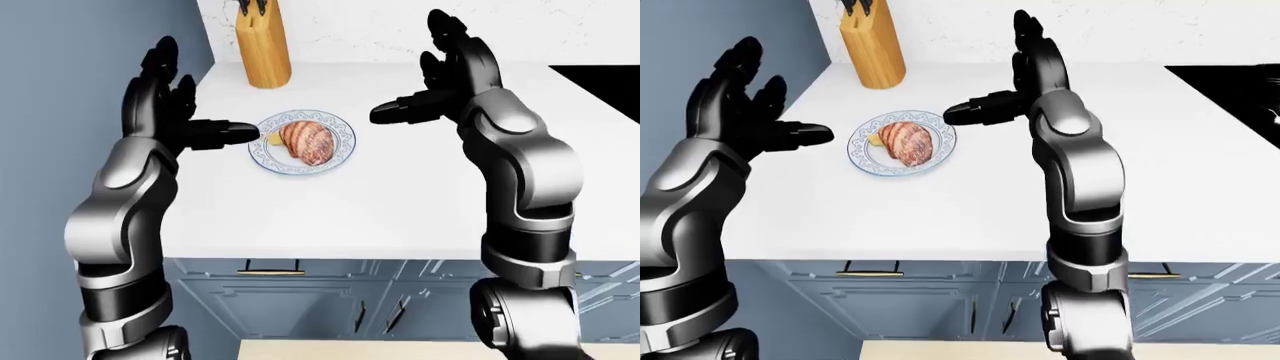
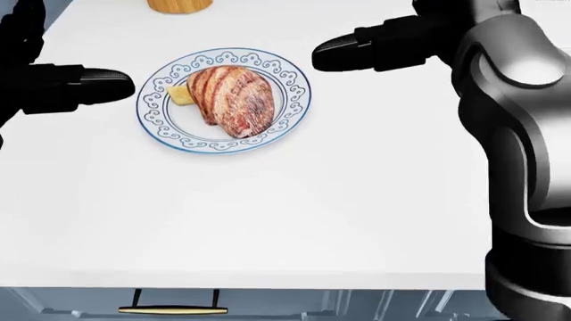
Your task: Place the steak on the top rack of the oven.
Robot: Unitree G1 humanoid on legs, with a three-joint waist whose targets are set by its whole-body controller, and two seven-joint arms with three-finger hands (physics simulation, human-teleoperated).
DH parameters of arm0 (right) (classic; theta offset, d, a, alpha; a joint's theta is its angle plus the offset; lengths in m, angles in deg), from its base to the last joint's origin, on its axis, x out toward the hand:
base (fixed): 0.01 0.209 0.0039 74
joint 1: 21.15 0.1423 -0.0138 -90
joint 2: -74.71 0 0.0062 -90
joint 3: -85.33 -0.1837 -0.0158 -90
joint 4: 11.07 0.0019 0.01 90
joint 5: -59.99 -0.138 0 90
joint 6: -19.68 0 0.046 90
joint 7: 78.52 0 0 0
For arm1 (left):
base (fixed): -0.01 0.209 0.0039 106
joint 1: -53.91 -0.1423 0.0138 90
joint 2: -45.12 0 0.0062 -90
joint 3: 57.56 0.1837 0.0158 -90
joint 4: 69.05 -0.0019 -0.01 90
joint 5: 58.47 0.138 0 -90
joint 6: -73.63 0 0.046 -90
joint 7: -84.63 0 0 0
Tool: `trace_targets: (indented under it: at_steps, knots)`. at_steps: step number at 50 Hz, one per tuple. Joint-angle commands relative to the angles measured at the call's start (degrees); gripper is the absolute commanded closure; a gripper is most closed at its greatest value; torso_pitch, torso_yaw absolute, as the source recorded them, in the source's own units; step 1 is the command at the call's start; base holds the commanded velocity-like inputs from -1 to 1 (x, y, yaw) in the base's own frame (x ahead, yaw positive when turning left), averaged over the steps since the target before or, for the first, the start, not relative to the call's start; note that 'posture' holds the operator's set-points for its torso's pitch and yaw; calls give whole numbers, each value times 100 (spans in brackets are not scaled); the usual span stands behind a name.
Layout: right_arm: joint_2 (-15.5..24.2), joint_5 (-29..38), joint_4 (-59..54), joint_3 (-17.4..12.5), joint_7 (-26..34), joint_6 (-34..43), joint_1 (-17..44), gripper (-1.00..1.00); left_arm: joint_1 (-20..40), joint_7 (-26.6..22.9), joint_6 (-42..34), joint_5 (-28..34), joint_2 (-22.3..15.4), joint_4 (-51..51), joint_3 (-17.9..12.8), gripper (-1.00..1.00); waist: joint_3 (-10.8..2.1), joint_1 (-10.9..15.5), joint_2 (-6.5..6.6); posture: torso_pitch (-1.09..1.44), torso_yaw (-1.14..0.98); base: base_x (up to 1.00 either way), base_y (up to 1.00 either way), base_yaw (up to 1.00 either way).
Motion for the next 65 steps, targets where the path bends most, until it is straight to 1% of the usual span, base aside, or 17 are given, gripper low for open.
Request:
trace_targets:
  at_steps: [1, 3, 7, 11, 14, 21, 23, 30, 33, 35, 41, 43, 46, 54, 58, 60, 65]
  knots:
    - [42, 149, -156, 0, 120, -312, 391, -100, 190, 16, 174, -30, -72, 190, -48, -100, -165, -5, 25, 0, 0, 0, 0, 0]
    - [10, 236, -436, 31, 208, -438, 557, -100, 186, 24, 187, -45, -75, 187, -48, -100, -176, -10, 25, 0, 0, 0, 0, 0]
    - [-115, 423, -1371, 162, 422, -862, 1050, -100, 201, 29, 217, -51, -79, 141, -30, -100, -199, -15, 34, 0, 0, 0, 0, 0]
    - [-250, 589, -2111, 205, 557, -1207, 1374, -100, 202, 35, 216, -58, -79, 136, -27, -100, -217, -15, 55, 0, 0, 0, 0, 0]
    - [-355, 613, -2367, 195, 592, -1316, 1512, -100, 211, 42, 192, -68, -83, 155, -25, -100, -228, -15, 73, 0, 0, 0, 0, 0]
    - [-602, 682, -2767, 308, 725, -1551, 1746, -100, 231, 54, 127, -101, -86, 212, -35, -100, -218, -22, 106, 0, 0, 0, 0, 0]
    - [-680, 714, -2610, 373, 777, -1398, 1735, -100, 224, 56, 125, -107, -89, 222, -34, -100, -210, -26, 111, 0, 0, 0, 0, 0]
    - [-911, 670, -2001, 440, 953, -744, 1654, -100, 218, 59, 127, -129, -104, 229, -50, -100, -168, -32, 118, 0, 0, 0, 0, 0]
    - [-1016, 696, -1730, 536, 1048, -531, 1562, -100, 241, 87, 64, -153, -113, 269, -56, -100, -156, -38, 121, 0, 0, 0, 0, 0]
    - [-1066, 759, -1602, 640, 1190, -452, 1454, -100, 220, 70, 135, -141, -112, 221, -51, -100, -146, -42, 123, 0, 0, 0, 0, 0]
    - [-1260, 991, -1266, 768, 1458, -220, 1229, -100, 243, 87, 93, -170, -131, 240, -62, -100, -138, -54, 140, 0, 0, 0, 0, 0]
    - [-1292, 1118, -1078, 867, 1594, -132, 1078, -100, 236, 89, 102, -172, -131, 238, -59, -100, -132, -54, 146, 0, 0, 0, 0, 0]
    - [-1399, 1252, -851, 897, 1739, 10, 925, -100, 223, 99, 82, -179, -129, 273, -58, -100, -126, -53, 153, 0, 0, 0, 0, 0]
    - [-1563, 1538, -898, 920, 1866, -119, 742, -100, 208, 77, 77, -188, -137, 284, -61, -100, -136, -61, 180, 0, 0, 0, 0, 0]
    - [-1585, 1632, -1053, 919, 1877, -304, 678, -100, 211, 73, 86, -179, -123, 273, -46, -100, -144, -61, 191, 0, 0, 0, 0, 0]
    - [-1560, 1776, -1186, 982, 1901, -452, 646, -100, 213, 72, 99, -169, -117, 254, -41, -100, -148, -59, 193, 0, 0, 0, 0, 0]
    - [-1631, 1994, -1464, 985, 1971, -658, 672, -100, 215, 50, 139, -145, -106, 214, -29, -100, -163, -58, 200, 0, 0, 0, 0, 0]
